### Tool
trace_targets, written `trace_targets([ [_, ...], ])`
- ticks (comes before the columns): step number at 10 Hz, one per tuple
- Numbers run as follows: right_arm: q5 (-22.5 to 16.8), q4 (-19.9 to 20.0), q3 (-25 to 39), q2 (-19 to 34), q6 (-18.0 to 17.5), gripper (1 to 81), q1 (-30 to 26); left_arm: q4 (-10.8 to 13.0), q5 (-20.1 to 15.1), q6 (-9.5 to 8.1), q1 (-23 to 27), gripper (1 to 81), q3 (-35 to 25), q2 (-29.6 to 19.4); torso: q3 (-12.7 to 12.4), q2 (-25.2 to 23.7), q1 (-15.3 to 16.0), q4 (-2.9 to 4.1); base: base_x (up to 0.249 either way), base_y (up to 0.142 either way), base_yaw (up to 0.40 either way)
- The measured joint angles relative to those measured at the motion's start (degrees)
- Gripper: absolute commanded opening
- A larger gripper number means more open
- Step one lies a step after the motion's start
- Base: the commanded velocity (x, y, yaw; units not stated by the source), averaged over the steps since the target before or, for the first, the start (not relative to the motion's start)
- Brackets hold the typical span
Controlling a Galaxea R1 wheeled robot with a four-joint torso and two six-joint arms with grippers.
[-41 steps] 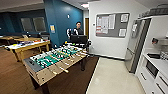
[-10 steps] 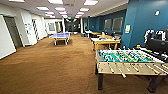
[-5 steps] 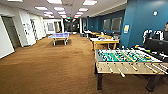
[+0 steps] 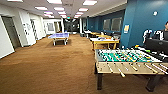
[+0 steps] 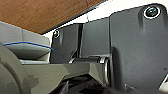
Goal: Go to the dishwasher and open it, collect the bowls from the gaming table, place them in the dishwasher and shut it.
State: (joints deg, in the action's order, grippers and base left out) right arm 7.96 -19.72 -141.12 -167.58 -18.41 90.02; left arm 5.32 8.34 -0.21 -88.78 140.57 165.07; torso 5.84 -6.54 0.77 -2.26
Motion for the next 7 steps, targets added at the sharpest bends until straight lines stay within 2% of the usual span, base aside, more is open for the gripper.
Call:
trace_targets([
  [2,-0.06,-0.26,-0.39,-0.28,0.00,81.1,0.00,0.00,0.00,0.00,0.00,81.1,0.00,0.00,0.00,0.00,0.00,0.00,0.000,0.000,0.000],
  [7,-0.48,-1.11,-3.67,-2.32,0.00,81.1,0.91,-0.20,-0.60,-0.04,-0.13,81.1,0.00,0.78,-0.02,-0.02,-0.05,0.00,0.093,0.000,0.000],
])
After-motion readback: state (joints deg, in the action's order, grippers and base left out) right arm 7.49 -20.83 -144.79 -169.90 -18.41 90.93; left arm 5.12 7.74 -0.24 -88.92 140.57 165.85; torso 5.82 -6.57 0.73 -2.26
